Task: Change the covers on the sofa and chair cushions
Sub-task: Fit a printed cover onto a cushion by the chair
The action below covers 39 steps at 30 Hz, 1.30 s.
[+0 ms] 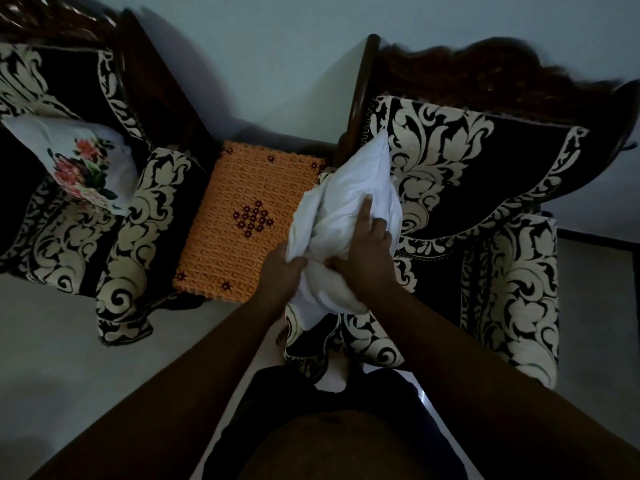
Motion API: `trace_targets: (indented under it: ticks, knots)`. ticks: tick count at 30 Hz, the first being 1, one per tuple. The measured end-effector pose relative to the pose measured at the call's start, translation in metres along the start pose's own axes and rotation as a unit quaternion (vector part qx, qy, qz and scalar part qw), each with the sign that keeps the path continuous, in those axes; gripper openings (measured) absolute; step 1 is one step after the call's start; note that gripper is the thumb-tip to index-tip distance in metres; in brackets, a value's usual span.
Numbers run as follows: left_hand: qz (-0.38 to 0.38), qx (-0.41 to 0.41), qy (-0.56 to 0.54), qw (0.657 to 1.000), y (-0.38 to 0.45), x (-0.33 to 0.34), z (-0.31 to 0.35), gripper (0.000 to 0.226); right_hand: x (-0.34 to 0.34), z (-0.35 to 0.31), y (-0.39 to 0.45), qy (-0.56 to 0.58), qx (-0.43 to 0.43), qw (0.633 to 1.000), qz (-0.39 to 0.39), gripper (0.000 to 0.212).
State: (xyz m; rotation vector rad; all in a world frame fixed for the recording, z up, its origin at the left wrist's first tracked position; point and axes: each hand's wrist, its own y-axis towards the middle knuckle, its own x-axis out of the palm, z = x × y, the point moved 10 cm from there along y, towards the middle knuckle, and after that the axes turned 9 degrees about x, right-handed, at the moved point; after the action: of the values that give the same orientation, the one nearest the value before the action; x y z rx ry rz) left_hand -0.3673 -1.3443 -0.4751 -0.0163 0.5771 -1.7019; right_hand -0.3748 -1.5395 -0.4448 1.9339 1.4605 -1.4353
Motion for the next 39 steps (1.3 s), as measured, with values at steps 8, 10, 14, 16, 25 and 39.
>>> trace_targets:
  ticks: [8, 10, 14, 16, 25, 39]
  knots:
    - [-0.030, 0.020, -0.124, 0.992, -0.015, -0.005, 0.016, 0.033, 0.073, -0.024, -0.001, -0.187, -0.125, 0.970, -0.088, 0.081]
    - [-0.050, 0.023, -0.121, 0.991, -0.016, -0.005, 0.015, 0.039, 0.085, -0.019, 0.001, -0.186, -0.113, 0.968, -0.123, 0.080]
    - [0.035, 0.057, -0.041, 0.997, -0.006, -0.047, 0.019, 0.065, 0.068, -0.052, -0.005, -0.102, -0.143, 0.975, -0.133, 0.081]
    - [0.064, 0.082, -0.029, 0.994, 0.003, -0.068, 0.031, 0.057, 0.048, -0.071, -0.011, -0.056, -0.179, 0.973, -0.132, 0.085]
    - [0.002, -0.190, -0.310, 0.932, 0.040, -0.033, 0.023, 0.030, 0.011, -0.045, -0.017, -0.006, -0.148, 0.969, -0.199, 0.138]
    - [0.026, -0.010, -0.161, 0.986, 0.042, -0.047, 0.051, 0.030, 0.085, -0.058, 0.001, -0.116, -0.085, 0.982, -0.121, 0.071]
